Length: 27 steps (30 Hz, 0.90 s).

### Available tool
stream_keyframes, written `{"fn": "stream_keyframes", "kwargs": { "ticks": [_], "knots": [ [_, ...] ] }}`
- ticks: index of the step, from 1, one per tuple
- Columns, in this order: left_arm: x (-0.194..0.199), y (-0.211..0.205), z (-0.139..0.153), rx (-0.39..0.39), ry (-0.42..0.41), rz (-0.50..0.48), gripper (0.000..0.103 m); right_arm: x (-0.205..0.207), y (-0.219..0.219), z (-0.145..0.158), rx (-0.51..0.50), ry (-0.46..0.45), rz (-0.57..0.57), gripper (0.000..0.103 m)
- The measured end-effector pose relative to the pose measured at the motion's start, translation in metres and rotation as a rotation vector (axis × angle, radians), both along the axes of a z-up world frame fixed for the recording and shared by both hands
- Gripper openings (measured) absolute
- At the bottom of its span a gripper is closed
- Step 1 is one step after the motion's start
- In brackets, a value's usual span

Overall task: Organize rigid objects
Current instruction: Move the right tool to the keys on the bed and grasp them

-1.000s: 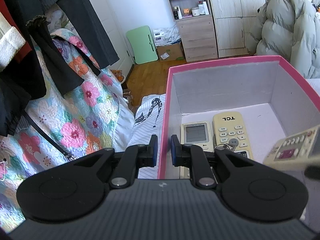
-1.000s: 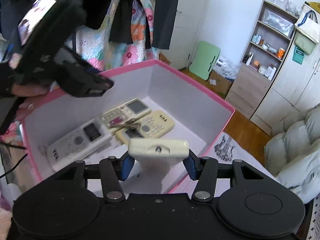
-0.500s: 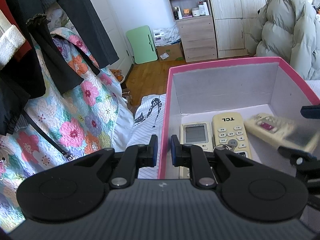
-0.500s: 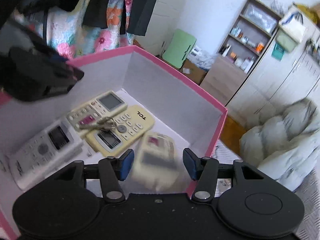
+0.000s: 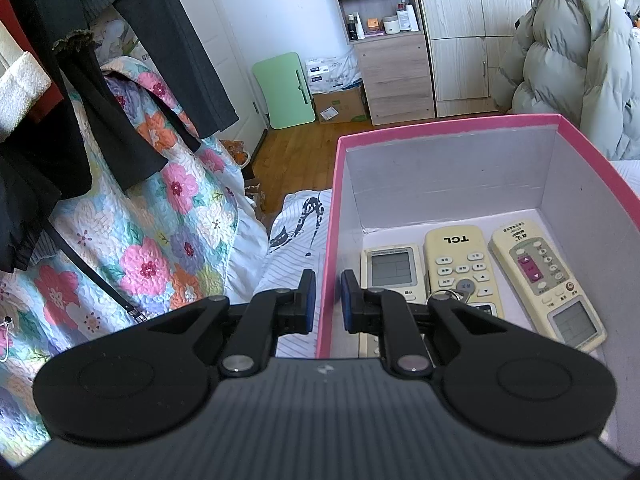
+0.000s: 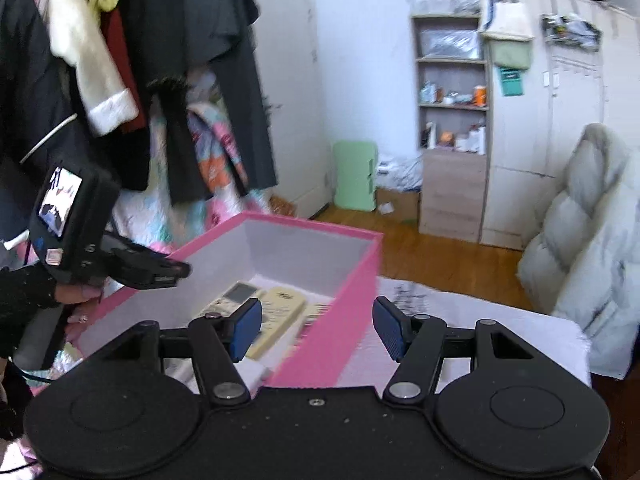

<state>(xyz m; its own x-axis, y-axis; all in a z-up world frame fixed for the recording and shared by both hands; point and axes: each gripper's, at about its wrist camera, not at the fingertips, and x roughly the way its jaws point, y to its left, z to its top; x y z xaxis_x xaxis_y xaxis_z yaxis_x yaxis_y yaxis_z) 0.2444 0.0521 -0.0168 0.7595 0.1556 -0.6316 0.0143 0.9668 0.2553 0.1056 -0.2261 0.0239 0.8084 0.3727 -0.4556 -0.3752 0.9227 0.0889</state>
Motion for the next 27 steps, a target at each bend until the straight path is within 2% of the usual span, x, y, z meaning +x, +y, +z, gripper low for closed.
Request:
{"fn": "stream_keyframes", "kwargs": {
  "ticks": [4,9,19,22,25,27],
  "knots": [
    [0.000,-0.001,0.000,0.002,-0.001,0.001,0.014,0.005,-0.029,-0.015,-0.014,0.054,-0.079,0.066],
    [-0.001,-0.002,0.000,0.011,0.001,-0.002,0.014,0.026,-0.055,-0.051,-0.038,0.179,-0.137,0.066],
    [-0.001,-0.002,0.000,0.013,0.002,-0.004,0.014,0.111,-0.051,-0.104,-0.113,0.309,-0.161,0.066],
    [-0.001,-0.002,0.000,0.011,0.002,-0.002,0.014,0.134,-0.044,-0.114,-0.099,0.294,-0.180,0.068],
    [-0.001,-0.003,0.000,0.013,0.001,-0.001,0.014,0.152,-0.029,-0.119,-0.155,0.244,-0.172,0.071],
    [0.000,-0.003,-0.001,0.015,0.004,-0.004,0.014,0.159,-0.027,-0.120,-0.129,0.233,-0.172,0.071]
  ]
}}
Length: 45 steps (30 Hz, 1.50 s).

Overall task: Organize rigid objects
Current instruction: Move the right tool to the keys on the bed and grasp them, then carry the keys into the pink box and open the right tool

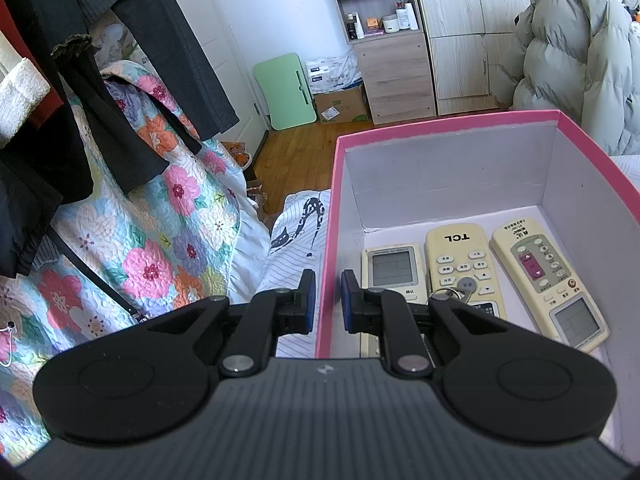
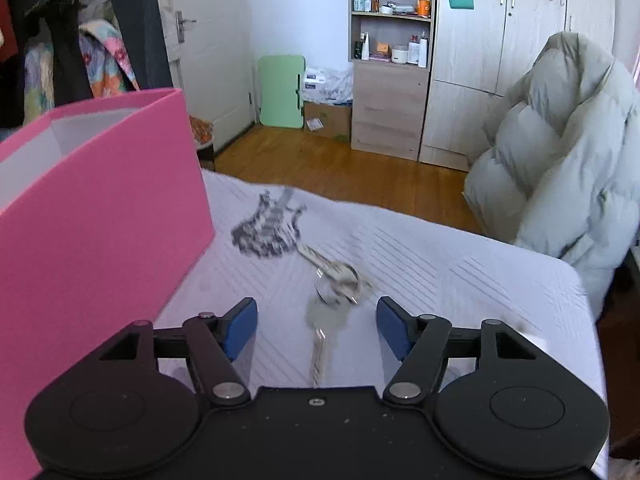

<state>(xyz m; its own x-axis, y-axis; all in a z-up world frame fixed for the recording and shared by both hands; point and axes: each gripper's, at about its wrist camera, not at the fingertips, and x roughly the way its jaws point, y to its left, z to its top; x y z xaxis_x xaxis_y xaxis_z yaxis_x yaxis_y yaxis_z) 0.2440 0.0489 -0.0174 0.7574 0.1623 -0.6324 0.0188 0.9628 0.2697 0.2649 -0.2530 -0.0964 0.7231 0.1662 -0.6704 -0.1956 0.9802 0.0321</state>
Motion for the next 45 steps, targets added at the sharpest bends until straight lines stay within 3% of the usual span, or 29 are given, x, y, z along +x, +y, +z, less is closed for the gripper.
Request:
{"fn": "stream_keyframes", "kwargs": {
  "ticks": [2,4,5,6,14,22,26,29,36,45],
  "knots": [
    [0.000,0.001,0.001,0.000,0.001,-0.001,0.014,0.005,0.001,-0.001,-0.009,-0.036,-0.038,0.052],
    [0.000,0.001,0.001,-0.001,0.003,0.001,0.014,0.002,0.001,0.000,-0.014,-0.069,-0.065,0.016],
    [0.000,0.001,0.001,-0.002,0.003,0.002,0.014,0.001,0.000,0.000,-0.006,-0.075,-0.069,0.007],
    [-0.002,0.001,0.001,-0.004,0.002,0.002,0.014,-0.004,-0.002,0.002,0.013,-0.094,-0.074,0.005],
    [-0.003,0.001,0.001,-0.006,0.001,0.002,0.014,-0.040,-0.004,0.038,0.076,-0.200,-0.046,0.004],
    [-0.003,0.001,0.001,0.002,0.004,-0.001,0.014,-0.083,0.016,0.104,0.092,-0.330,0.050,0.004],
    [-0.003,0.001,0.001,0.000,0.004,0.000,0.014,-0.097,0.022,0.136,0.215,-0.311,0.090,0.004],
    [-0.002,0.002,0.004,-0.007,0.002,0.002,0.014,-0.107,0.037,0.149,0.236,-0.314,0.172,0.004],
    [-0.001,0.001,0.005,0.000,0.002,-0.005,0.014,-0.114,0.071,0.134,0.208,-0.243,0.305,0.004],
    [-0.001,0.000,0.004,-0.006,-0.007,-0.020,0.014,-0.088,0.100,0.095,-0.005,-0.143,0.295,0.004]
  ]
}}
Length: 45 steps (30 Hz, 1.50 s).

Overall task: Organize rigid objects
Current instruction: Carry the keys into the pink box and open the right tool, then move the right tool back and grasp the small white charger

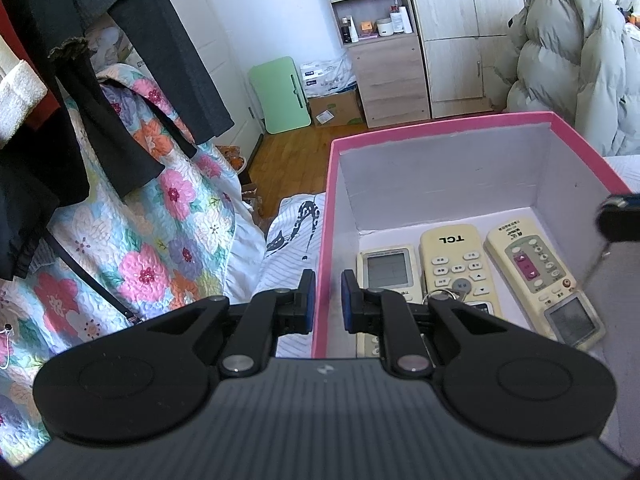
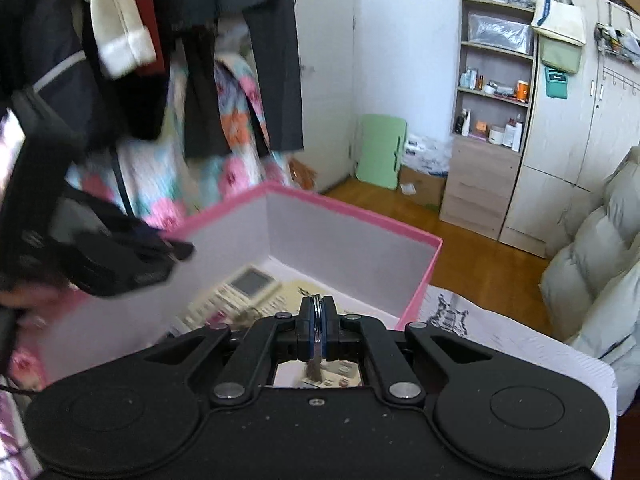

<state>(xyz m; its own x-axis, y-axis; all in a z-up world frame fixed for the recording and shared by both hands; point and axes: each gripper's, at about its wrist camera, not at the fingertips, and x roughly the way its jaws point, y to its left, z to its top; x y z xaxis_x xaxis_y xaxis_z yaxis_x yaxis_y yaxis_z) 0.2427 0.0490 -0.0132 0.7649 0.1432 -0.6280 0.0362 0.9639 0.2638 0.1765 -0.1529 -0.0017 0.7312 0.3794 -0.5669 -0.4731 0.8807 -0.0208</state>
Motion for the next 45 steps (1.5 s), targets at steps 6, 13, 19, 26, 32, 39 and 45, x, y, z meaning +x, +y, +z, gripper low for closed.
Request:
{"fn": "stream_keyframes", "kwargs": {
  "ticks": [6,13,19,26,32,39,45],
  "knots": [
    [0.000,0.000,-0.001,-0.008,-0.003,-0.004,0.014,0.024,0.007,-0.015,-0.057,-0.006,-0.032,0.016],
    [0.001,-0.003,-0.003,0.010,0.000,-0.002,0.014,0.002,-0.024,0.008,0.087,-0.043,-0.065,0.034],
    [0.001,-0.003,-0.002,0.016,-0.001,0.012,0.014,-0.028,-0.073,0.024,0.083,-0.039,-0.152,0.040],
    [0.001,-0.004,-0.003,0.028,-0.001,0.016,0.014,-0.039,-0.137,0.011,0.006,0.018,-0.284,0.042],
    [0.001,-0.004,-0.003,0.028,-0.002,0.016,0.014,-0.025,-0.178,-0.020,0.018,0.112,-0.354,0.044],
    [0.003,-0.003,-0.002,0.041,-0.002,0.016,0.014,0.013,-0.201,-0.068,0.047,0.242,-0.391,0.050],
    [0.003,-0.003,-0.002,0.048,-0.003,0.014,0.014,0.042,-0.203,-0.088,0.041,0.242,-0.463,0.061]
  ]
}}
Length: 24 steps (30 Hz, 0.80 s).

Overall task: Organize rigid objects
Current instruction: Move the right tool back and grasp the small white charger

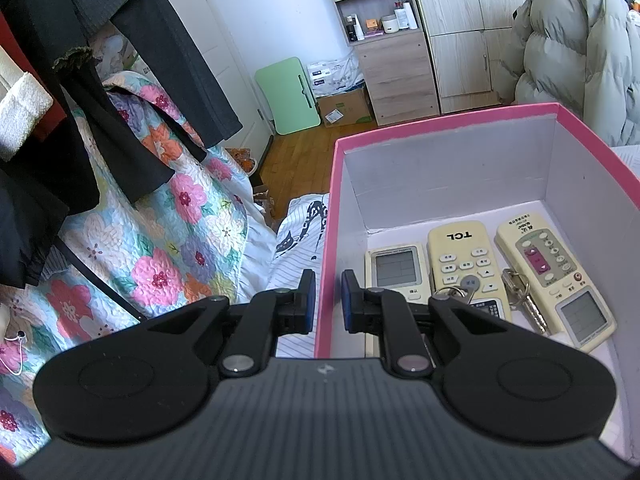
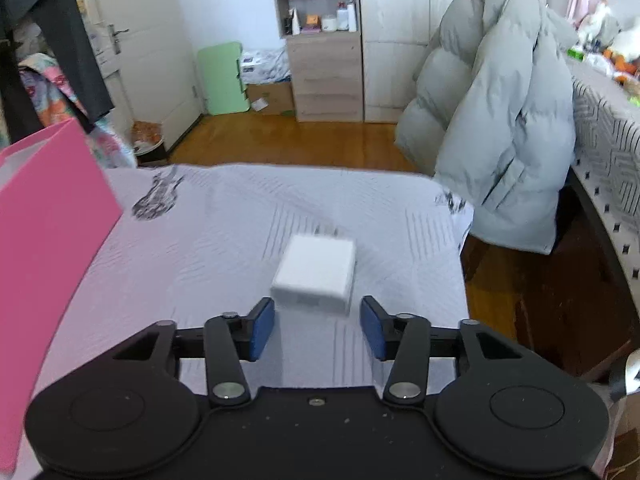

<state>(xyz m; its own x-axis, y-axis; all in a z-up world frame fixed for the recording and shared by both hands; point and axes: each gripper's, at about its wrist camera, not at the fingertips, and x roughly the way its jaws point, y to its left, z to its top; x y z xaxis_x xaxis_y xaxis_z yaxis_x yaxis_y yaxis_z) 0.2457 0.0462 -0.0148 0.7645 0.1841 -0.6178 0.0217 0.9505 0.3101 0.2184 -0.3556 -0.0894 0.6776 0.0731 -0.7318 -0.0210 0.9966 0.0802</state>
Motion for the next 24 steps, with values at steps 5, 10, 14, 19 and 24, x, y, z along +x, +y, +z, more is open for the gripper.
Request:
{"fn": "stream_keyframes", "kwargs": {
  "ticks": [5,10,14,19,24],
  "knots": [
    [0.000,0.002,0.001,-0.009,0.000,0.002,0.014,0.013,0.009,-0.004,-0.038,-0.030,-0.014,0.065],
    [0.000,0.001,0.001,0.003,0.000,-0.002,0.014,0.019,0.005,-0.005,-0.010,-0.046,-0.040,0.069],
    [-0.001,0.001,0.001,0.003,-0.001,-0.002,0.014,0.021,0.012,-0.004,-0.001,-0.038,-0.012,0.076],
    [-0.003,-0.001,0.000,0.009,-0.005,-0.003,0.014,0.024,0.017,-0.006,-0.049,-0.071,-0.047,0.063],
    [-0.004,-0.002,0.001,-0.001,-0.004,-0.002,0.014,0.007,0.030,0.005,-0.057,-0.101,0.020,0.063]
  ]
}}
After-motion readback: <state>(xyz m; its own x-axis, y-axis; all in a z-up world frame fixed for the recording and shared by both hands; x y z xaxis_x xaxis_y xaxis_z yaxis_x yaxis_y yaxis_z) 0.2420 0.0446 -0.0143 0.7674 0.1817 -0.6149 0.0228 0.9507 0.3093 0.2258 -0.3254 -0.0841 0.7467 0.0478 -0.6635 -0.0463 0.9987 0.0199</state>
